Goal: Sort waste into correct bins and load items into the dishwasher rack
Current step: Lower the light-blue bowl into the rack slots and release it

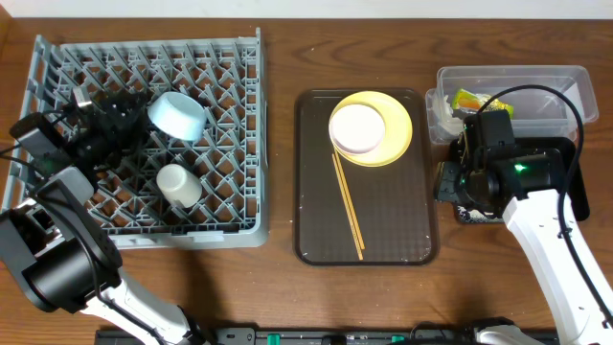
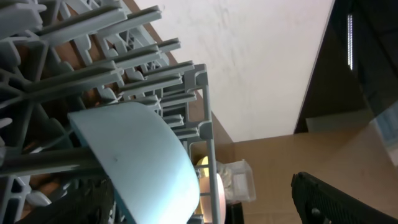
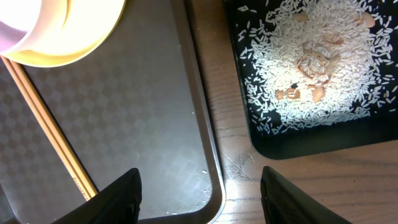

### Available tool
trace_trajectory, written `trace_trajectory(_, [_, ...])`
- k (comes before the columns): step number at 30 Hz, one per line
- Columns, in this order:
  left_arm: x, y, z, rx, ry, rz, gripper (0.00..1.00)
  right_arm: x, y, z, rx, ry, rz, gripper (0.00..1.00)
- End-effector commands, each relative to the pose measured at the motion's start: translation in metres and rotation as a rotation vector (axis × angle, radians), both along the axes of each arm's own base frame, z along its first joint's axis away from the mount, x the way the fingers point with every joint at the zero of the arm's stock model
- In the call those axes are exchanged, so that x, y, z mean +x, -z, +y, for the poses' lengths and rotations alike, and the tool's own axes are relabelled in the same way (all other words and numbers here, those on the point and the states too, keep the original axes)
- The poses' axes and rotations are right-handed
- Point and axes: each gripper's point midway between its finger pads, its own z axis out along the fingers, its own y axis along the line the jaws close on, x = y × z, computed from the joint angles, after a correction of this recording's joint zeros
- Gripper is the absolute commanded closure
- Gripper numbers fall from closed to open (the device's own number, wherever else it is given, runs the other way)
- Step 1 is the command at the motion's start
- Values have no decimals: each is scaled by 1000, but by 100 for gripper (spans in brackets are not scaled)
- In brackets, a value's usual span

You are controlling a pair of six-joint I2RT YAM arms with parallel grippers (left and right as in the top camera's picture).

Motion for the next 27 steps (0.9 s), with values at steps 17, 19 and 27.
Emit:
trace_trajectory(17, [-1, 12, 23, 244, -145, 45, 5, 2, -6, -1, 1, -3, -19, 41])
trace_trajectory(19, [-4, 12, 23, 267, -150, 56, 5, 2, -6, -1, 1, -3, -20, 40])
trace_trajectory(27, [-13, -20, 27, 358, -216, 60, 5, 2, -6, -1, 1, -3, -20, 40])
